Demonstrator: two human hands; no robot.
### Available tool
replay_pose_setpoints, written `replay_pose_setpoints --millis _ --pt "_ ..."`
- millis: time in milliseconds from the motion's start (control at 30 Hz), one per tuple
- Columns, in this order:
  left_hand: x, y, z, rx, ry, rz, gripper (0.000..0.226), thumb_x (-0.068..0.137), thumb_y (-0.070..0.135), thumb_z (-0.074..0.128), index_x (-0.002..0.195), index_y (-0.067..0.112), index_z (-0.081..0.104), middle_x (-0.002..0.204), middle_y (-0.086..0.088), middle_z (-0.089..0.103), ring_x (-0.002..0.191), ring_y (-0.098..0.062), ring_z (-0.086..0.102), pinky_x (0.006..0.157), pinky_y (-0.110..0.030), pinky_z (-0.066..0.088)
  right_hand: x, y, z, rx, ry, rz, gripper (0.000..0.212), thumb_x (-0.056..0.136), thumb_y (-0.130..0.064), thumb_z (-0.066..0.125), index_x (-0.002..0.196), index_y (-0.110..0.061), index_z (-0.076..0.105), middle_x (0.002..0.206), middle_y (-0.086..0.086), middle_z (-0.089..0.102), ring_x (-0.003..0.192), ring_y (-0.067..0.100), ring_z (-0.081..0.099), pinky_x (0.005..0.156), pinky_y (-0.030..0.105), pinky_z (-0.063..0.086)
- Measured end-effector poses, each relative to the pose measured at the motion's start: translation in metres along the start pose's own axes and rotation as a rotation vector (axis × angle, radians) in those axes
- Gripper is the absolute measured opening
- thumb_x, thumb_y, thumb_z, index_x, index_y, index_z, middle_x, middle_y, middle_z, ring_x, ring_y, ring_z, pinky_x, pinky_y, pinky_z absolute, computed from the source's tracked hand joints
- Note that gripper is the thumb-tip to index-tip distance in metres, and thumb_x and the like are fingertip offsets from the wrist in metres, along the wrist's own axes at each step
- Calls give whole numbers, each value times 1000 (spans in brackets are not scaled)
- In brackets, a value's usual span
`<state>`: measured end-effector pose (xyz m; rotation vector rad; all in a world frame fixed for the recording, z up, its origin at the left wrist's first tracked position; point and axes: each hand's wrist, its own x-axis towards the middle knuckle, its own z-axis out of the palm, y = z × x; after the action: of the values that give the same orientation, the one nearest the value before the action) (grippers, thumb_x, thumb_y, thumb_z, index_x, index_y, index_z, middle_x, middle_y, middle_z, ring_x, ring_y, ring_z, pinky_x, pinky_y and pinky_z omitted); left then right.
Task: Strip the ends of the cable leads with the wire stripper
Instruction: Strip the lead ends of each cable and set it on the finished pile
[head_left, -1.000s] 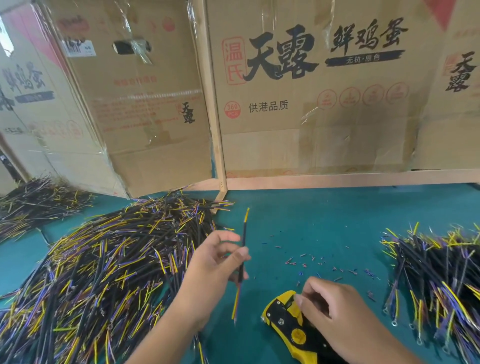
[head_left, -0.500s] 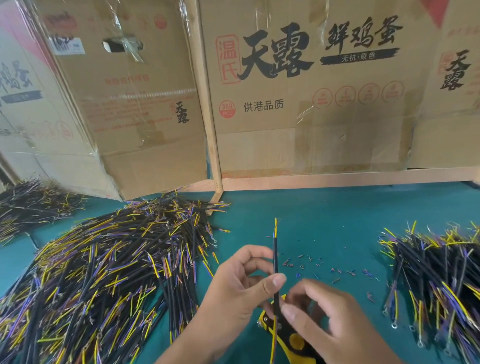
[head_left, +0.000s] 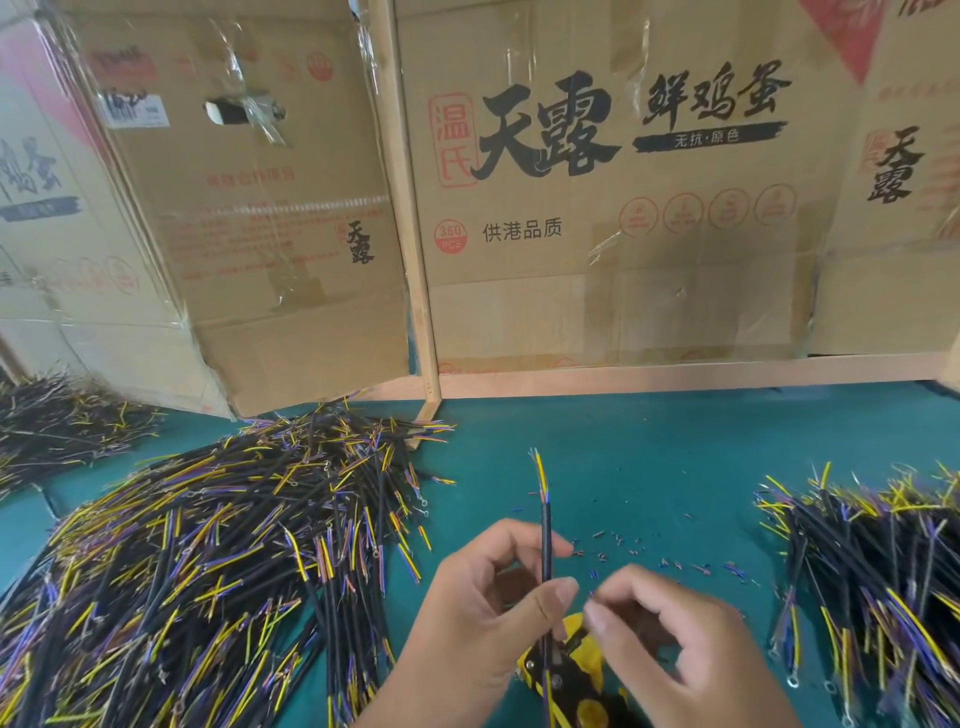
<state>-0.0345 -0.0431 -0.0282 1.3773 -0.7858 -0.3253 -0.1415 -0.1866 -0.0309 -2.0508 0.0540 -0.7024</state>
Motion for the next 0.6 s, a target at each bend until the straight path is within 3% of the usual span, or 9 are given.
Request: replay_pose_setpoints --millis 67,133,233,300,433,500,600 --pt "-1 0 0 24 -27 -45 20 73 33 75 92 28 71 63 -1 56 52 -17 52 54 -29 48 2 -1 -4 98 18 38 18 89 -46 66 82 -30 68 60 -5 59 52 14 50 54 24 37" --pt "-3 0 0 94 -48 -71 15 73 36 71 88 31 70 56 0 55 47 -16 47 50 -23 43 4 -3 -5 211 19 88 16 83 -46 67 86 -31 70 64 -3 61 54 11 50 54 21 38" --pt "-5 -4 1 216 -107 -90 9 77 39 66 83 34 68 60 0 55 53 -14 47 60 -22 40 5 -5 -2 254 73 107 6 87 -34 75 82 -32 71 69 -1 68 53 4 52 52 16 41" --pt "-6 -6 3 242 -141 -117 19 79 44 66 88 28 68 66 -6 56 61 -16 49 65 -28 39 5 -3 -1 236 110 118 9 86 -28 76 81 -33 71 70 0 69 52 4 52 52 18 42" --pt "-5 -4 7 277 -170 -103 39 81 64 59 90 28 68 64 7 53 59 -12 43 61 -25 35 8 4 -4 183 144 137 26 87 -9 68 76 -33 69 63 0 66 51 3 51 53 27 45" --pt "-5 -1 8 312 -186 -80 33 84 67 52 87 39 69 62 10 57 56 -6 45 58 -19 38 9 3 -5 244 122 127 22 88 -12 69 78 -31 69 60 2 65 52 4 53 51 25 45" --pt "-5 1 8 370 -198 -57 30 85 68 49 78 44 65 60 11 58 55 -5 42 56 -23 33 9 2 -3 315 115 115 12 86 -34 77 77 -29 70 61 6 66 52 7 56 49 20 43"
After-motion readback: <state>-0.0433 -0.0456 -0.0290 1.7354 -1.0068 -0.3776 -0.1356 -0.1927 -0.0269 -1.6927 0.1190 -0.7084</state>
